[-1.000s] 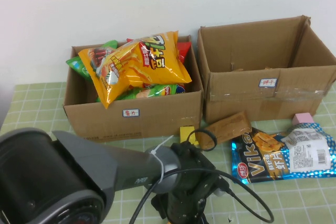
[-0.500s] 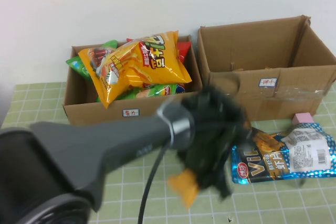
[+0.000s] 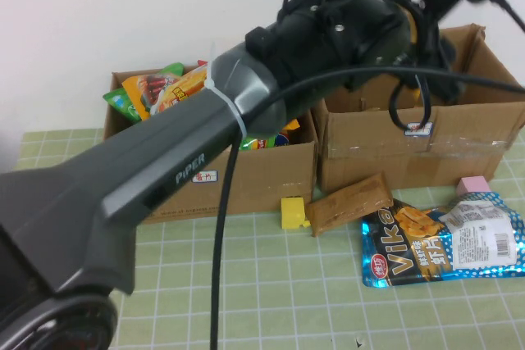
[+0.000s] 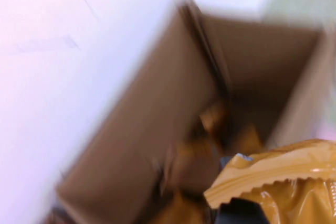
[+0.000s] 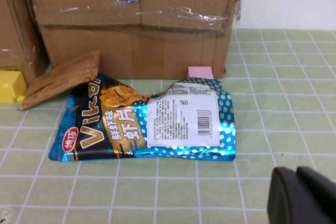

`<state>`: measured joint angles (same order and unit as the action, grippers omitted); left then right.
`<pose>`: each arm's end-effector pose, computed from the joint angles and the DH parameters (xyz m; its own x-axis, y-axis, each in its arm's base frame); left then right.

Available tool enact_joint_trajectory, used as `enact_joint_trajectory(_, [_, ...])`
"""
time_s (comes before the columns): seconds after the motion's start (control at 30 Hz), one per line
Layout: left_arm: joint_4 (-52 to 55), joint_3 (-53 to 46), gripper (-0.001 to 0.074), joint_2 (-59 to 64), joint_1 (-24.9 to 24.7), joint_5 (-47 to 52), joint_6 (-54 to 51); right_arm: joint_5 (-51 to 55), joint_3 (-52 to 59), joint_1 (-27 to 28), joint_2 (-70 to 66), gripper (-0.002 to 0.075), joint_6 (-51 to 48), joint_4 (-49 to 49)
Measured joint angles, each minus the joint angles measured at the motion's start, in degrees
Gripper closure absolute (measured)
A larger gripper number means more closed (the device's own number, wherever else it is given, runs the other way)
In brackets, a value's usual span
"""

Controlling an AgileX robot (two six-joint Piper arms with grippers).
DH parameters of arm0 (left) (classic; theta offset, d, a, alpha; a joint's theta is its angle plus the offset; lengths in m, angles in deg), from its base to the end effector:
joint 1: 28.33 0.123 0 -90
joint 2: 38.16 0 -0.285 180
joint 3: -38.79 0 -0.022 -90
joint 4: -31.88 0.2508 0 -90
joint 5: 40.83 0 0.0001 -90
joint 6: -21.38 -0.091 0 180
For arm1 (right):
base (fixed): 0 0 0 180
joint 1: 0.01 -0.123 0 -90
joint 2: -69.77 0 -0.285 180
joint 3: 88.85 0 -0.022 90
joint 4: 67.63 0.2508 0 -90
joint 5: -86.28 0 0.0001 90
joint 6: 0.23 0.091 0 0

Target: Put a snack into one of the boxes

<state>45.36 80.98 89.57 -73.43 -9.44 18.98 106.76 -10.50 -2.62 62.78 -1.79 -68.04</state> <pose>0.3634 -0.3490 0.3498 -0.1516 0.4914 -0.8576 0.6830 0.6793 0.2685 0.0528 0.0022 0.1751 -0.2707 -0.0463 -0.9615 -0.0523 0.9981 -0.0333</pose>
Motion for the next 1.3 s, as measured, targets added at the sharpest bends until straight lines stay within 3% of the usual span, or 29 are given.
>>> enact_joint_trajectory(0.17, [0.26,0.0,0.0402,4.07,3.68,-11.94,7.75,0.0,0.0,0.0,0.0,0.0728,0.0,0.0])
enact_joint_trajectory(0.5, [0.15,0.0,0.0395,14.92,8.45,-19.82,11.96,0.0,0.0,0.0,0.0,0.0728,0.0,0.0])
enact_joint_trajectory(0.67, [-0.52,0.0,0.0218,16.87,8.82,-18.82,12.0,0.0,0.0,0.0,0.0,0.0728,0.0,0.0])
enact_joint_trajectory(0.8, [-0.15,1.62,0.0195,15.32,8.82,-11.53,10.59,0.0,0.0,0.0,0.0,0.0728,0.0,0.0])
enact_joint_trajectory(0.9, [0.85,2.8,0.0254,12.44,8.82,-4.75,9.42,0.0,0.0,0.0,0.0,0.0728,0.0,0.0])
enact_joint_trajectory(1.0, [1.43,3.41,0.0362,7.95,8.7,1.5,4.66,0.0,0.0,0.0,0.0,0.0728,0.0,0.0])
enact_joint_trajectory(1.17, [0.91,3.87,0.0624,-0.84,7.58,13.16,-4.69,0.0,0.0,0.0,0.0,0.0728,0.0,0.0])
enact_joint_trajectory(1.3, [-0.97,3.99,0.0714,-6.15,6.7,21.6,-13.22,0.0,0.0,0.0,0.0,0.0728,0.0,0.0])
